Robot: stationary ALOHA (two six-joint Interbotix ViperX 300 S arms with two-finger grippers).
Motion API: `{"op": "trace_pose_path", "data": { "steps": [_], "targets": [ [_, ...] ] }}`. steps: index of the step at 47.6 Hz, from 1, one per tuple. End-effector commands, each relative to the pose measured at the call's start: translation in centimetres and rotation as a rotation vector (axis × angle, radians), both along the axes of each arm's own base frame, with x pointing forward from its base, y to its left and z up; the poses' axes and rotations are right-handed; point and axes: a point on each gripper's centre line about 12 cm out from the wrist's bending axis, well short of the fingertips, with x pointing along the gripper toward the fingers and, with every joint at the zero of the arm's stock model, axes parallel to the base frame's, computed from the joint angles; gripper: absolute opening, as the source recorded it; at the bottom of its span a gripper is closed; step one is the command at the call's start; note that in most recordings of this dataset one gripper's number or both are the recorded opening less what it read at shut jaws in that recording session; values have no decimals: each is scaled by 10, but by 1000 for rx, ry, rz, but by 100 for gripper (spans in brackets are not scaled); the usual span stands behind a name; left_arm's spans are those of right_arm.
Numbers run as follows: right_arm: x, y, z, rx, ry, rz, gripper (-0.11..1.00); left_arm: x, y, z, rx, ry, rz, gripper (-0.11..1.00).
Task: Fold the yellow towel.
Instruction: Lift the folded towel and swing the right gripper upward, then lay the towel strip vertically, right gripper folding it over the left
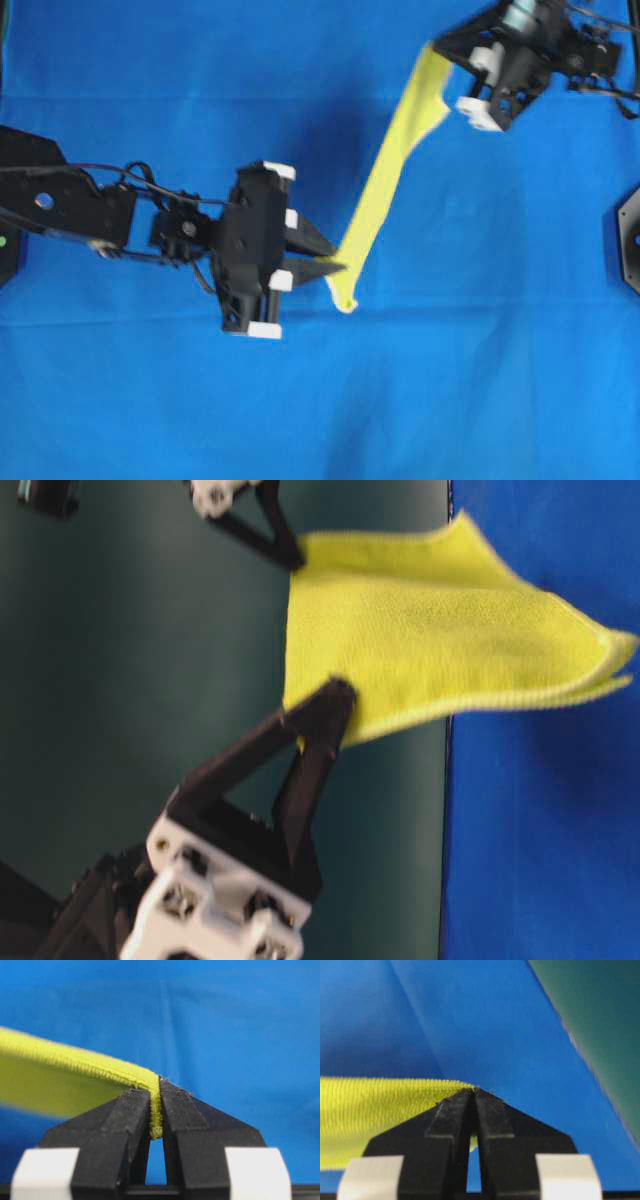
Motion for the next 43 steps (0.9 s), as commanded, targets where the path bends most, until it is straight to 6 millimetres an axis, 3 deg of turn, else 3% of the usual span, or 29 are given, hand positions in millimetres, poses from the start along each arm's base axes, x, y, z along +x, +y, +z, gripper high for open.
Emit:
{"op": "trace_pose_path", "data": {
  "steps": [1,12,24,32,43],
  "targets": [
    [17,-13,14,-27,-46,6,2,9,-15,14,4,-61,-37,3],
    [46,-27,17,-48,-47,21,2,21,-22,15,28,-68,-61,3],
    [48,-29,17,-53,-44,22,2,22,-23,11,29,-60,-61,3],
    [39,-30,15,-50,-29,2,2,28,-22,8,32,-62,-59,3],
    [-6,-28,12,-46,-11,-65,2,57,-17,0,35,-79,-38,3]
  ]
}}
